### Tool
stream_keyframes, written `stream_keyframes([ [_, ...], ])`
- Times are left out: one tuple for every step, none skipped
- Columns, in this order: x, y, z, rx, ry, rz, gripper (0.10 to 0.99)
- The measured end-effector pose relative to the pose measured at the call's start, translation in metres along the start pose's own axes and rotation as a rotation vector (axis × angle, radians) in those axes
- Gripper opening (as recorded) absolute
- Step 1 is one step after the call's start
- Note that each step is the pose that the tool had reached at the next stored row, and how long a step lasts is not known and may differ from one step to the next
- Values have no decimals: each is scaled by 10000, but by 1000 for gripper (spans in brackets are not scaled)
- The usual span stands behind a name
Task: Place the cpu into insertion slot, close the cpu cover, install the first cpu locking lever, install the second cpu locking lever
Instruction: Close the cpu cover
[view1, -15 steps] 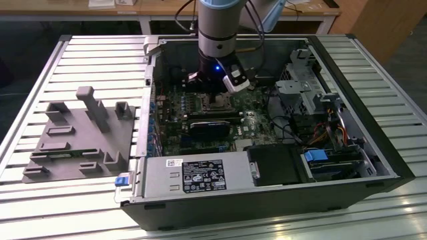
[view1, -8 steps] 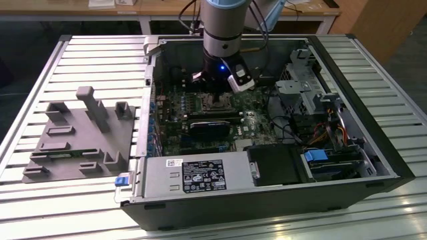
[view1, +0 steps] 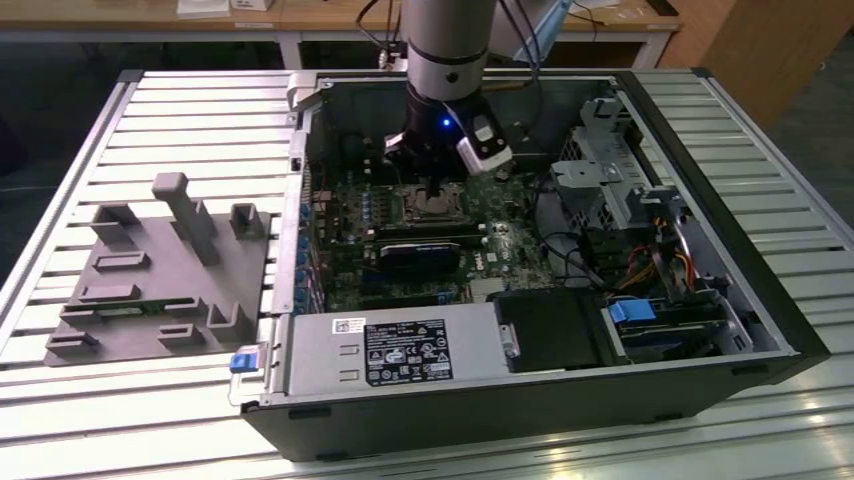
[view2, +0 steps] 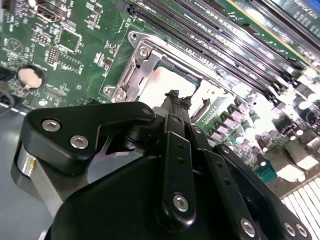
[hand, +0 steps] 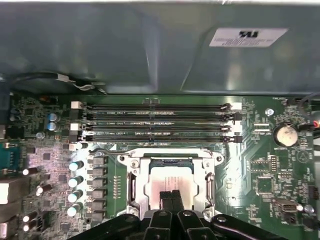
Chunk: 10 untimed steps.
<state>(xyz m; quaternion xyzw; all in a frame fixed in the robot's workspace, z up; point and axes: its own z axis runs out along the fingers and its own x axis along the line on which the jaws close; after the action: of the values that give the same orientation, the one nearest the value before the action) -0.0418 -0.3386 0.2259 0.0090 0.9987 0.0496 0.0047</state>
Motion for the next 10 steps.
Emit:
stream_keyframes([
  [0,2,-24,0,0,0,102],
  [0,5,-49,0,0,0,102],
  [-1,7,-71,0,0,0,102],
  [-1,9,-92,-1,0,-1,102],
  [-2,11,-113,1,1,-1,102],
  [-2,13,-134,1,1,0,102],
  [-3,15,-152,1,1,0,102],
  [-3,17,-172,0,0,-1,102],
  [-3,19,-189,0,1,0,102],
  [-3,20,-205,0,0,0,102],
])
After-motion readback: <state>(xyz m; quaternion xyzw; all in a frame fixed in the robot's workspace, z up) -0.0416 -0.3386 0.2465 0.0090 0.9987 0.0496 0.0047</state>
